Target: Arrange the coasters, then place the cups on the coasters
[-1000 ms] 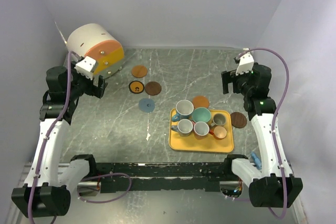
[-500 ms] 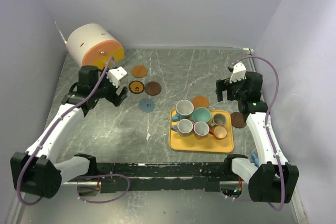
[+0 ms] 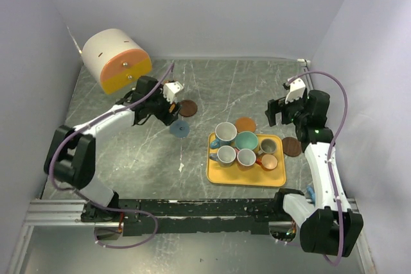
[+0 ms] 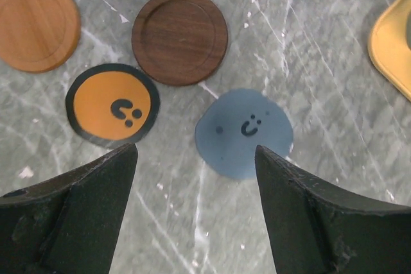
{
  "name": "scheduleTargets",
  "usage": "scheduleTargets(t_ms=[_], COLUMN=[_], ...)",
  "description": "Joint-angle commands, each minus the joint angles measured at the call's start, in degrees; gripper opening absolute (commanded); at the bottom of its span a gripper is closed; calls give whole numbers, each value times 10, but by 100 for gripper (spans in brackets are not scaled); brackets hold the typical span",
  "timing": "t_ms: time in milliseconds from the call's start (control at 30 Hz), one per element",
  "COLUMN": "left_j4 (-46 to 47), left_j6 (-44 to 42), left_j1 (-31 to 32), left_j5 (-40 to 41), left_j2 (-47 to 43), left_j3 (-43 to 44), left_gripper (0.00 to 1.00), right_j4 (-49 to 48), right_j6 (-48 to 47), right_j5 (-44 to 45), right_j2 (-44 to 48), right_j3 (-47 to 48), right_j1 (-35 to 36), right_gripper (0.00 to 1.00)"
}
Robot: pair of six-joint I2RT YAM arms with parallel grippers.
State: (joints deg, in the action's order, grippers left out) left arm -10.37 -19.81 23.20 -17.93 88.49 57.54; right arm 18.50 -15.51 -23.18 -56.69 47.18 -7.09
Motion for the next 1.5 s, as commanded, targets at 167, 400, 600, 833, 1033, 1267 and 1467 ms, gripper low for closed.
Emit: scheduleTargets(t_ms=[167,400,600,833,1033,1267,1467], left_j4=[-14,-35,-52,-67,-59,-76,-78], left_j6=[71,47,64,95,102,100,94], left_j1=[7,4,-7,-20,-27,-26,-26], left_j5=[32,99,111,127,121,127,127], left_j2=[174,225,278,328,344,365,359], left_j3=[145,205,263,313,318,321,309], left_gripper=[81,82,80,77,77,75,80], right_j4=[8,5,1,2,2,2,2], right_j6=[-10,-13,-18,-20,-20,-21,-21], right_j5=[-16,-12,-6,-8,-7,-9,-15], right_j2=[22,23,24,22,17,19,20], right_j3=[-9,-11,-17,-18,-18,-18,-19], right_j1=[-23,-28,-32,-35,-36,-39,-41], right_gripper=[100,100,100,100,100,100,100])
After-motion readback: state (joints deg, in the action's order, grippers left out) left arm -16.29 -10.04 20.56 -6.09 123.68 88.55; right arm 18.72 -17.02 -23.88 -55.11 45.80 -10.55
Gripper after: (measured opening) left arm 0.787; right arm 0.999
